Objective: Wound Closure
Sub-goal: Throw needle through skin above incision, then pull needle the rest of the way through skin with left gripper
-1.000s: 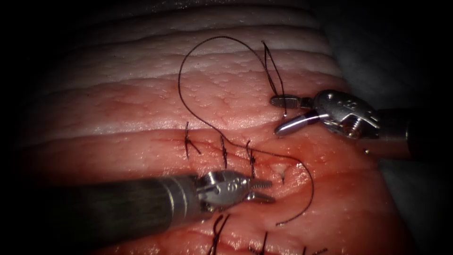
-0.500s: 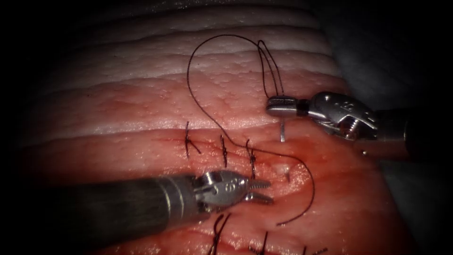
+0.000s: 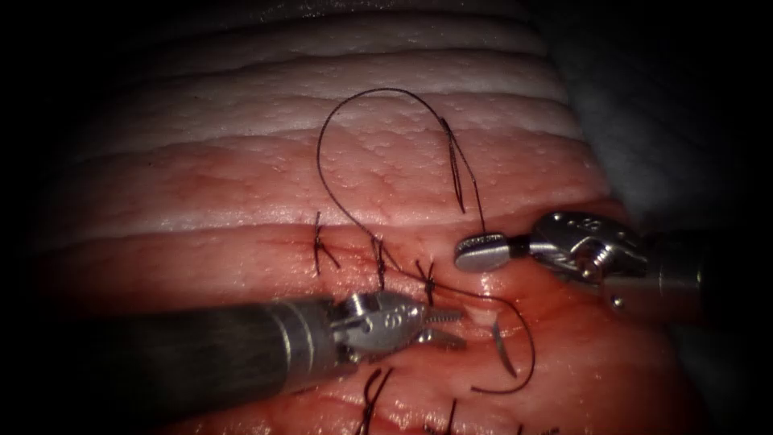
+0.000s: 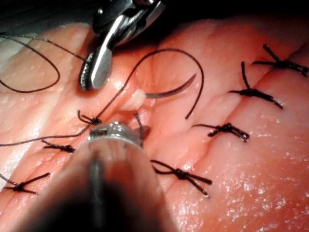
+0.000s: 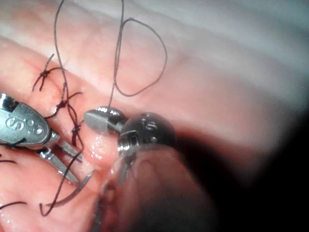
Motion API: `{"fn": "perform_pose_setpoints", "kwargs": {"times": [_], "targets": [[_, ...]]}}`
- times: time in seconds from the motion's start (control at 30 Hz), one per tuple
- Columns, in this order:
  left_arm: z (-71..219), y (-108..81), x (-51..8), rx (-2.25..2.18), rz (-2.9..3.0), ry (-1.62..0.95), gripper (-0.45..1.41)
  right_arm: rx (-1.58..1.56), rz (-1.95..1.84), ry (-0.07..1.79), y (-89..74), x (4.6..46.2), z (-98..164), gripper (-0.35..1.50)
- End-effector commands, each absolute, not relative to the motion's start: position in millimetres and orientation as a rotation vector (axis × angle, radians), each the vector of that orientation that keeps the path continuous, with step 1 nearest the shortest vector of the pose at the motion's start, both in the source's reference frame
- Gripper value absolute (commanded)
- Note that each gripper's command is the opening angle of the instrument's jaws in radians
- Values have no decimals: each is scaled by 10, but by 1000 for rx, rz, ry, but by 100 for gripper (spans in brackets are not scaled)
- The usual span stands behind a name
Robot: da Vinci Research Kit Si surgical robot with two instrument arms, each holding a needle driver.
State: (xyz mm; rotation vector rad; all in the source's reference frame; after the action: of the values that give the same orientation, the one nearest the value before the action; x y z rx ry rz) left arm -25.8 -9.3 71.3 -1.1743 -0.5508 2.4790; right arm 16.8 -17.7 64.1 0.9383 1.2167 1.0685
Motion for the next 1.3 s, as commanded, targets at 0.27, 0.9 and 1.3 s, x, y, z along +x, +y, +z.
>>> {"fn": "perform_pose_setpoints", "kwargs": {"times": [0.27,0.9,1.3], "targets": [[687,-89,-281,-1408,2655,-286,2,709,1099,1391,-119,130,654,125],[717,-74,-300,-1424,2635,-270,15,612,1103,1405,-141,107,664,115],[726,-64,-299,-1495,2458,-515,-45,613,1098,1429,-154,99,658,120]]}}
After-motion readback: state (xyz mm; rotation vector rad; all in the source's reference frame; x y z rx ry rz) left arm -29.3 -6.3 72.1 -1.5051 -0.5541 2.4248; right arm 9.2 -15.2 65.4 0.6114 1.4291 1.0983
